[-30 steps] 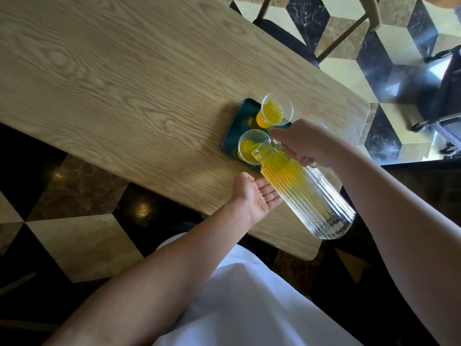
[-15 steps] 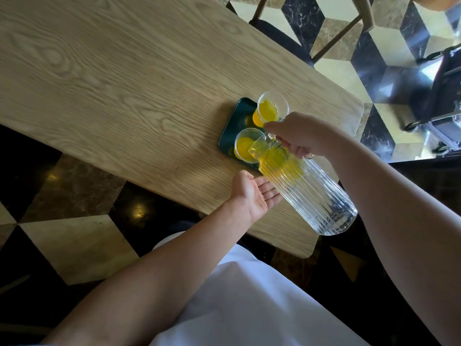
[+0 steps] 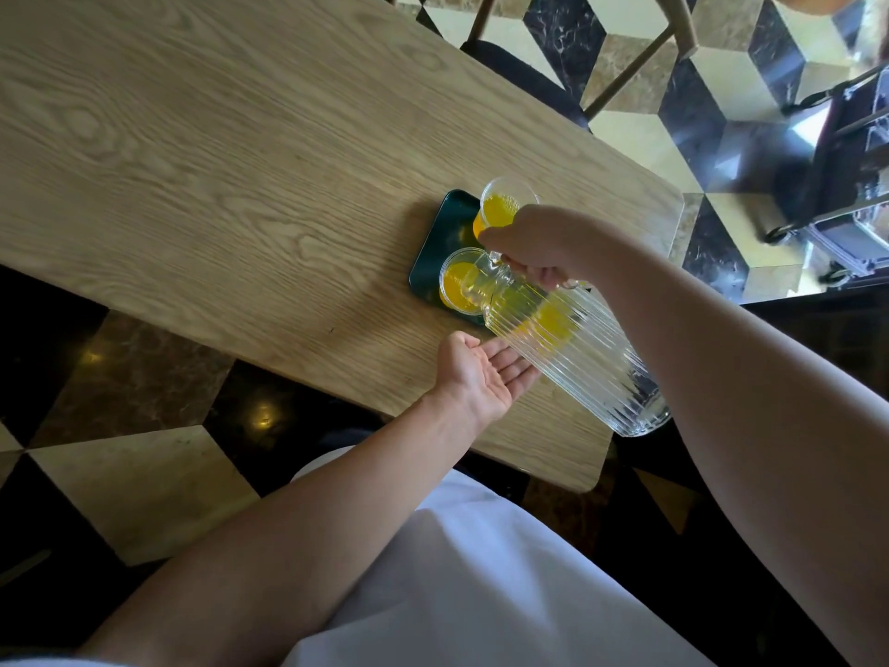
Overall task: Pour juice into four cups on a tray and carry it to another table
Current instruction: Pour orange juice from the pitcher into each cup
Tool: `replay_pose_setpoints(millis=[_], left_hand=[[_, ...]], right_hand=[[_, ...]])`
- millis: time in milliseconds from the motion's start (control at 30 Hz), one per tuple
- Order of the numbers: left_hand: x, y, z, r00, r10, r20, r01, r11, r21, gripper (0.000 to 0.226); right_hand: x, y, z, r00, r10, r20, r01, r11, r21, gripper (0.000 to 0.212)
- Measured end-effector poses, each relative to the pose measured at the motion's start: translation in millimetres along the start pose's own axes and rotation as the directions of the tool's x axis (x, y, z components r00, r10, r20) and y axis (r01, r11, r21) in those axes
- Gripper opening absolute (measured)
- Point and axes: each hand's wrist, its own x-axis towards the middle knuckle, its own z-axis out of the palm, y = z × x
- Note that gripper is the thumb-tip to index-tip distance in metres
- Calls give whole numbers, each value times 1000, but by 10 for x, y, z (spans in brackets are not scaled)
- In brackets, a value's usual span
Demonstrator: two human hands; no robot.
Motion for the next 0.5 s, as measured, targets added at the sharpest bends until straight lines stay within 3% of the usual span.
replay_pose_setpoints(millis=[200, 500], left_hand=[[20, 9, -27, 997, -6, 77, 11, 998, -69, 45], [58, -8, -56, 996, 11, 90, -3, 996, -93, 49]], right_hand=[[-50, -137, -19, 1000, -9, 3, 10, 998, -69, 50], [-41, -222, 34, 999, -25, 24, 28, 992, -120, 52]])
